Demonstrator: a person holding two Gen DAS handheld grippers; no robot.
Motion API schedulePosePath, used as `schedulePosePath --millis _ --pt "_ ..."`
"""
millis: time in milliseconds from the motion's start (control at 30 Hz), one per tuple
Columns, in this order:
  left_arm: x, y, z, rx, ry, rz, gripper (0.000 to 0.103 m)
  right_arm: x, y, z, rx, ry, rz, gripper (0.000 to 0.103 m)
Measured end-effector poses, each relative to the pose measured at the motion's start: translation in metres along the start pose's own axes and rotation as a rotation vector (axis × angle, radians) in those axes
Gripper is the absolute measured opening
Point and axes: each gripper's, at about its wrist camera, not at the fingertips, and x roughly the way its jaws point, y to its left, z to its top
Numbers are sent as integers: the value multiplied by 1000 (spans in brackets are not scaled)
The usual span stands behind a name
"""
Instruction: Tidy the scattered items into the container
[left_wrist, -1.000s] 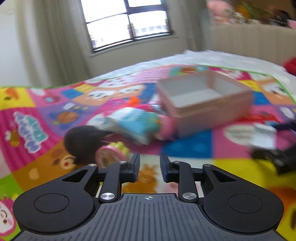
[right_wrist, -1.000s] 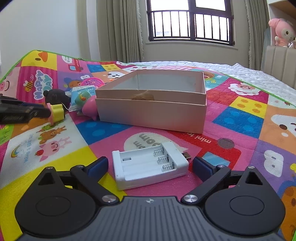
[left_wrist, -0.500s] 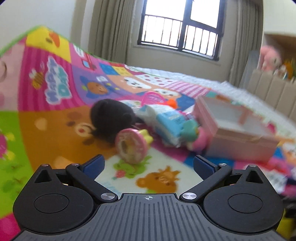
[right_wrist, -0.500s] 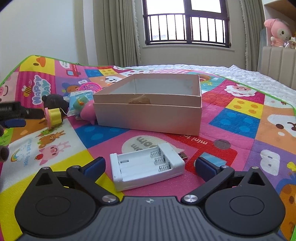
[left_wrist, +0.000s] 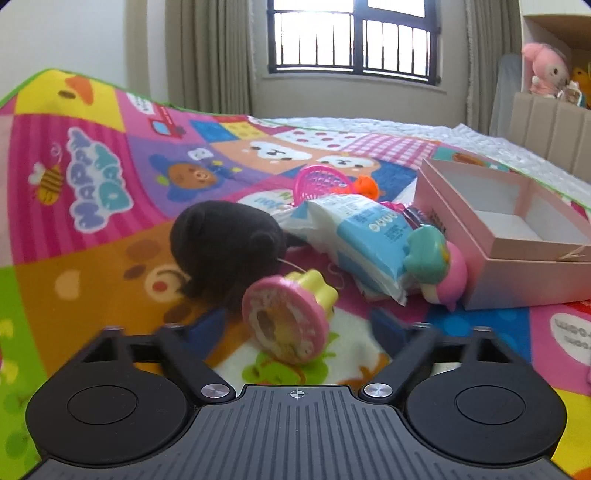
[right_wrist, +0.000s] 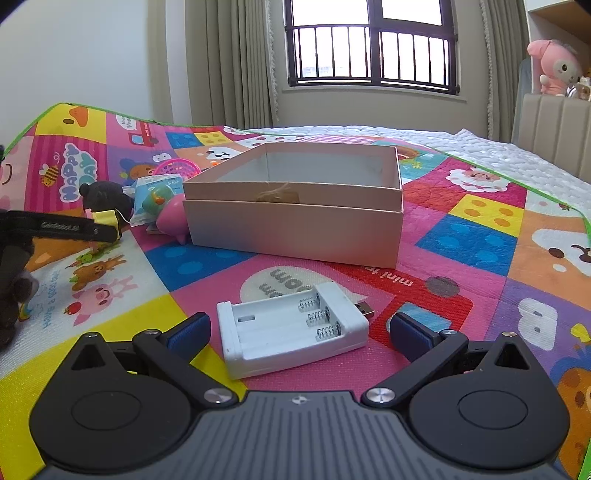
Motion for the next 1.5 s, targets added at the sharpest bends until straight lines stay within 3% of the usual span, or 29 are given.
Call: schedulePosePath --millis 100,200,367,467,600,800,833,900,1033,1167,1267,1333,1400,1467,1500 --pt "12 1 1 2 33 10 63 0 0 0 -1 1 -1 103" --pt "8 4 1 6 29 8 59 0 -1 0 10 -2 9 103" --pt "-43 -19 0 204 -20 35 58 0 -4 -1 26 -2 23 103" --pt "-78 -41 -8 353 -2 -70 58 0 -5 -1 31 -4 27 103" --pt "-102 -67 -23 502 91 -240 58 -1 -5 -1 32 -9 27 103" --pt "-108 -91 -34 604 81 -261 61 -3 -5 -1 34 -15 26 103" --pt "-107 -92 -34 590 74 -266 63 -3 -5 -1 34 -16 26 103" --pt "-105 -90 -31 553 63 -280 77 -3 -5 -1 35 -17 27 103" --pt "-110 -84 -28 481 30 -276 96 -4 -6 -1 40 -21 31 103" --pt "-122 -59 -36 314 -7 -199 102 -11 -6 0 47 -48 2 103" --pt "-128 -29 -49 112 -15 -119 103 -39 8 6 -27 -154 -29 103" --pt "-127 -5 -58 -56 26 -131 103 -56 26 15 -92 -214 12 103" --pt "-127 11 -66 -163 38 -147 103 -64 51 26 -152 -221 96 98" --pt "-131 19 -73 -192 30 -138 103 -58 73 37 -187 -173 189 82" --pt "-133 21 -75 -192 24 -135 103 -50 85 41 -203 -145 224 80"
